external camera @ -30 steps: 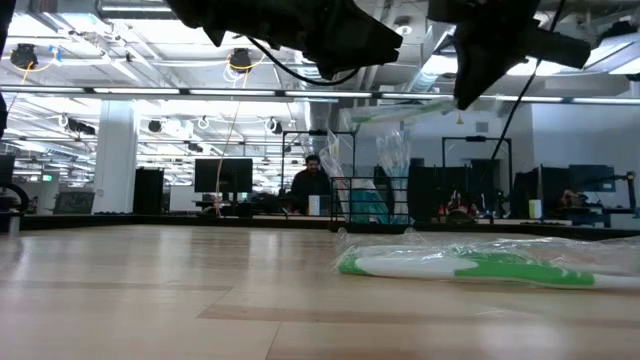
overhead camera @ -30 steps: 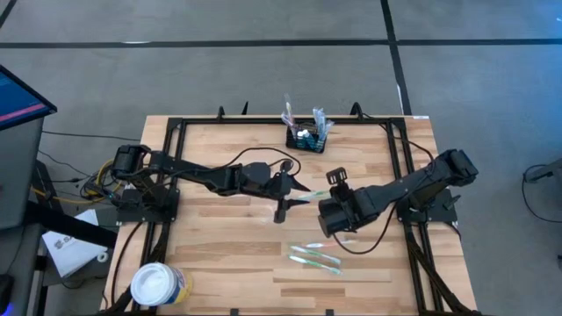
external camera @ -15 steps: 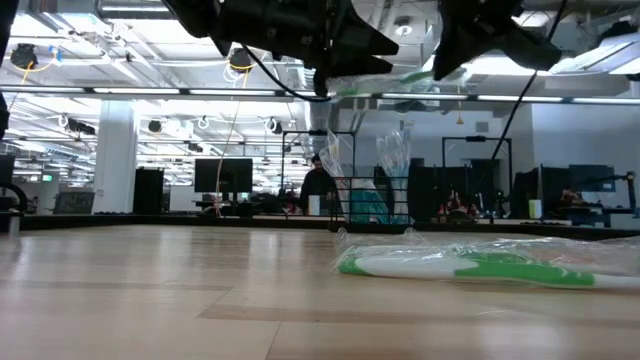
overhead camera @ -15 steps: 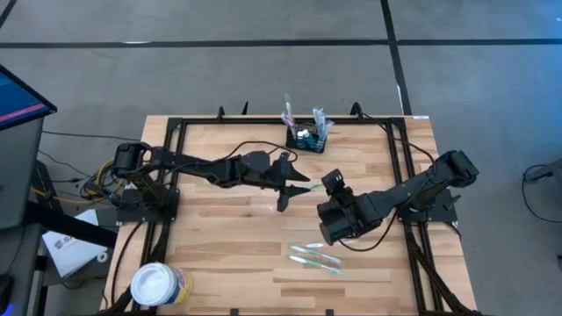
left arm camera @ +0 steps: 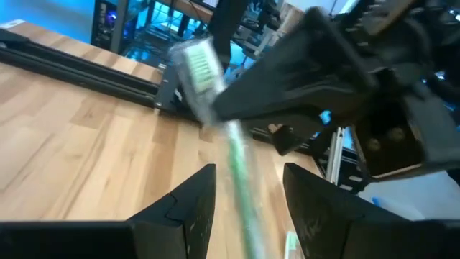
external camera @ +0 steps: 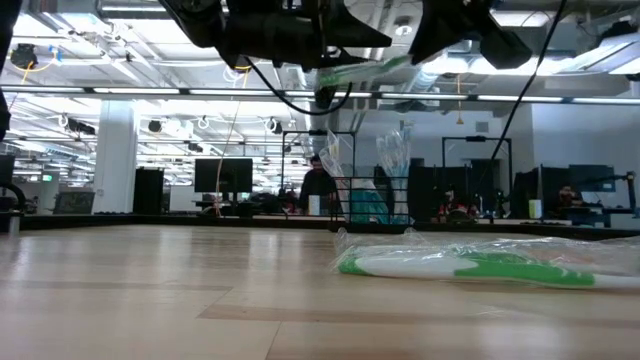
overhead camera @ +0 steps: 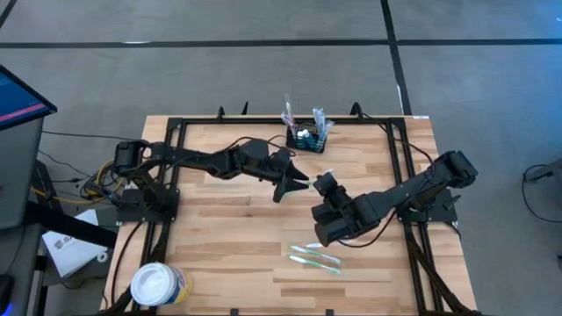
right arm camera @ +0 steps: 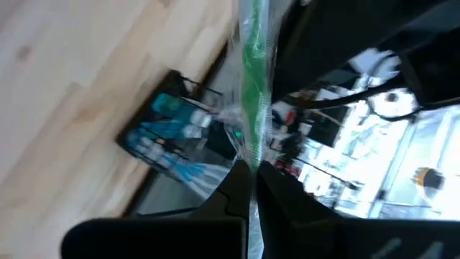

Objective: Pick & Place toothbrushing station
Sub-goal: Put the green toothbrush into the mesh organizer

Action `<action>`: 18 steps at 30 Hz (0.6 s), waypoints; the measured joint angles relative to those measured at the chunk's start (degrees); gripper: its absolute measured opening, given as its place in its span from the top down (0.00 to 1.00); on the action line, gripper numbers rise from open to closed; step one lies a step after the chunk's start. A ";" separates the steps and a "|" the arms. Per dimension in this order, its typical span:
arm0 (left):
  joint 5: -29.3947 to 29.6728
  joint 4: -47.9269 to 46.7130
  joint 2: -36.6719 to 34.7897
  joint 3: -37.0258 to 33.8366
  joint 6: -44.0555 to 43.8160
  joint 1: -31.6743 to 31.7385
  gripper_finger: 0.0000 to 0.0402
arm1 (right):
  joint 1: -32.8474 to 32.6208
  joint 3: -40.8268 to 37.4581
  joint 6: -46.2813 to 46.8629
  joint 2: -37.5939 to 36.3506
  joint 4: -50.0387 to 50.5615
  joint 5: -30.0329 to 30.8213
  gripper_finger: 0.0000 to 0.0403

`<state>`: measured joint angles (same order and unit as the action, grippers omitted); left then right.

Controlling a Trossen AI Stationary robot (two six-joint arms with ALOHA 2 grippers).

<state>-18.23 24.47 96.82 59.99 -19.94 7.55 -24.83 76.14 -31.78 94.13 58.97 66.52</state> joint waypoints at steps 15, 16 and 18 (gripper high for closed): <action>-7.24 -0.02 0.00 0.00 -4.36 1.86 0.60 | -0.64 0.00 -8.22 -0.02 -6.58 2.54 1.00; -7.28 -0.02 0.00 0.00 -5.11 1.86 0.60 | -0.64 0.00 -9.36 -0.02 -7.76 2.54 1.00; -8.29 -0.02 0.00 0.00 -5.99 1.91 0.60 | -0.64 0.00 -11.60 -0.02 -9.76 2.54 1.00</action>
<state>-26.52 24.45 96.82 59.99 -25.93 9.46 -25.47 76.14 -43.39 94.11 49.21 69.06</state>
